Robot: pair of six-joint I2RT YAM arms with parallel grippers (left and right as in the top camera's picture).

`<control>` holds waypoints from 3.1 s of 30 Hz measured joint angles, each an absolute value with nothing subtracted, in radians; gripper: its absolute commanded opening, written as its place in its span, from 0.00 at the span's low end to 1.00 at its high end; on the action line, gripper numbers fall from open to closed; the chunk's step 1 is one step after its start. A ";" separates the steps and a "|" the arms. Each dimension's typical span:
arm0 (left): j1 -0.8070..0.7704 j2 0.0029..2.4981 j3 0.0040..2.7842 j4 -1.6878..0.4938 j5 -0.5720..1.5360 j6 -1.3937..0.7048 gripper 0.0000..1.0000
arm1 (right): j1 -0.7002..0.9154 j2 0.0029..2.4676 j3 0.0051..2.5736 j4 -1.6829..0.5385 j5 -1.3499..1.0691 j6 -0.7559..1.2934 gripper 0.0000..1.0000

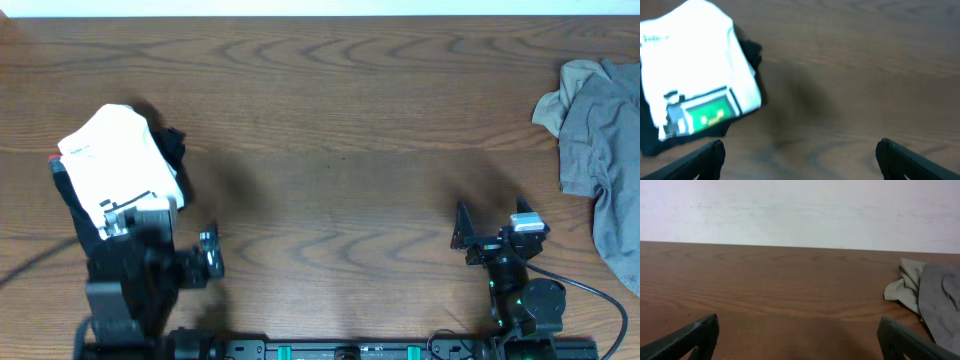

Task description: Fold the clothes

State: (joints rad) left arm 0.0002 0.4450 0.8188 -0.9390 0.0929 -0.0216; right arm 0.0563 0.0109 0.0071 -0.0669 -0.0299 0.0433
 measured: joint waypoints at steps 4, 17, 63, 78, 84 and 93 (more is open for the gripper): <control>0.000 0.300 0.674 -0.909 0.077 -0.022 0.98 | 0.057 0.011 0.007 -0.067 -0.030 0.043 0.99; 0.032 0.012 0.189 -0.280 0.068 -0.021 0.98 | 0.057 0.011 0.007 -0.067 -0.030 0.043 0.99; 0.032 0.010 0.014 -0.022 0.052 0.005 0.98 | 0.057 0.011 0.007 -0.067 -0.030 0.043 0.99; 0.032 0.010 0.014 -0.022 0.052 0.005 0.98 | 0.057 0.011 0.007 -0.067 -0.030 0.043 0.99; 0.032 0.010 0.014 -0.022 0.052 0.005 0.98 | 0.057 0.011 0.007 -0.067 -0.030 0.043 0.99; 0.032 0.010 0.014 -0.022 0.052 0.005 0.98 | 0.057 0.011 0.007 -0.067 -0.030 0.043 0.99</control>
State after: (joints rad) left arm 0.0322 0.0101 0.0139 -0.0216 0.0521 0.0051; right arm 0.0566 0.0109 0.0071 -0.0666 -0.0299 0.0429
